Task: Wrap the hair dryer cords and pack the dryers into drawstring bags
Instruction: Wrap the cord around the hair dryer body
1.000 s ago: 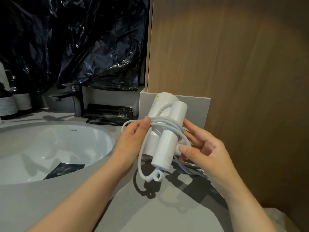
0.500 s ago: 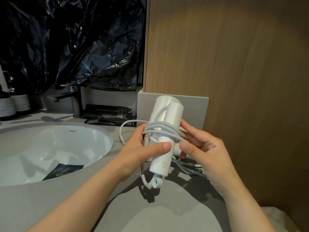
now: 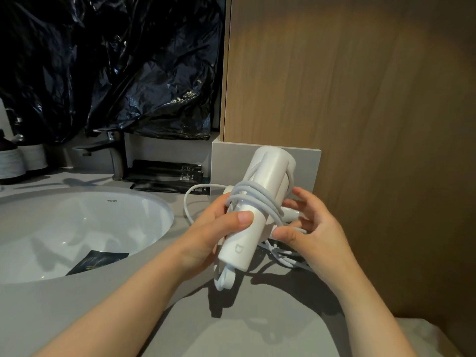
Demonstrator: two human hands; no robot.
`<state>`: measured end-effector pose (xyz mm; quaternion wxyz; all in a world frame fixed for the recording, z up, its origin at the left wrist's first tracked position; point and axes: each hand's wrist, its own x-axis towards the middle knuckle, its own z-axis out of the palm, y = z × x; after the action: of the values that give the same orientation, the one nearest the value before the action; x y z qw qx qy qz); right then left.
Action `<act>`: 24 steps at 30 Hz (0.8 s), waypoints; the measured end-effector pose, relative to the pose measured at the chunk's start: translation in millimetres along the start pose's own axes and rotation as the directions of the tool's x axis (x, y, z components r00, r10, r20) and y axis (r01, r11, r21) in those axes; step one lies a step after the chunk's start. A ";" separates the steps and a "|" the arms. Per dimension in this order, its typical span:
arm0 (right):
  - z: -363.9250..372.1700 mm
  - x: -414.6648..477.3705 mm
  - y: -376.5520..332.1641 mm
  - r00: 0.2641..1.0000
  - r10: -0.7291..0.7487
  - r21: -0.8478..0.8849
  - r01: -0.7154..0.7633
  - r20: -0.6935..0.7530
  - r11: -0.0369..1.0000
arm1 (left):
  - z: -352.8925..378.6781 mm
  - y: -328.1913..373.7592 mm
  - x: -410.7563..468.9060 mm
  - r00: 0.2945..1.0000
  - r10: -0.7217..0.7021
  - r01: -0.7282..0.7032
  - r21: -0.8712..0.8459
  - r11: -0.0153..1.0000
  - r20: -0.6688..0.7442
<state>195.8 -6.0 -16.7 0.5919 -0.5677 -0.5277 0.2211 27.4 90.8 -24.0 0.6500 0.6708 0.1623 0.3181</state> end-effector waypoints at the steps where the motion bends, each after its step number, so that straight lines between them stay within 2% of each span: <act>1: 0.3 0.1 0.5 0.999 0.023 0.017 -0.024 0.029 1.000 | 0.5 0.0 -0.5 1.000 -0.003 0.003 0.001 1.000 0.014; 5: 0.3 1.7 0.7 0.997 0.023 0.082 -0.028 0.069 0.996 | 1.4 1.9 -1.4 1.000 -0.004 0.003 0.027 1.000 0.028; 10: -1.2 2.5 1.4 1.000 -0.016 0.136 0.019 -0.020 0.991 | 1.8 4.0 -0.3 0.999 0.048 -0.048 0.066 0.997 0.002; 13: -1.3 3.0 2.7 0.994 -0.007 0.104 0.018 -0.108 0.994 | 3.5 3.2 0.7 0.997 0.069 -0.066 0.077 0.995 -0.033; 18: 4.6 1.6 4.3 0.977 -0.015 -0.001 0.015 -0.214 1.000 | 9.9 -0.2 0.7 0.994 0.107 -0.106 0.109 0.988 -0.001; 21: 4.9 1.8 3.8 0.975 -0.027 -0.023 0.022 -0.222 0.999 | 9.0 -2.4 -0.9 0.994 0.106 -0.106 0.158 0.982 0.009; 24: 0.0 2.8 3.3 0.984 -0.049 0.008 0.051 -0.172 0.999 | 5.3 -0.4 -1.4 0.990 0.141 -0.136 0.150 0.979 -0.023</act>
<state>197.8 -2.8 -18.6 0.6439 -0.5675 -0.4877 0.1597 29.8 86.0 -24.5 0.5720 0.7214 0.1491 0.3608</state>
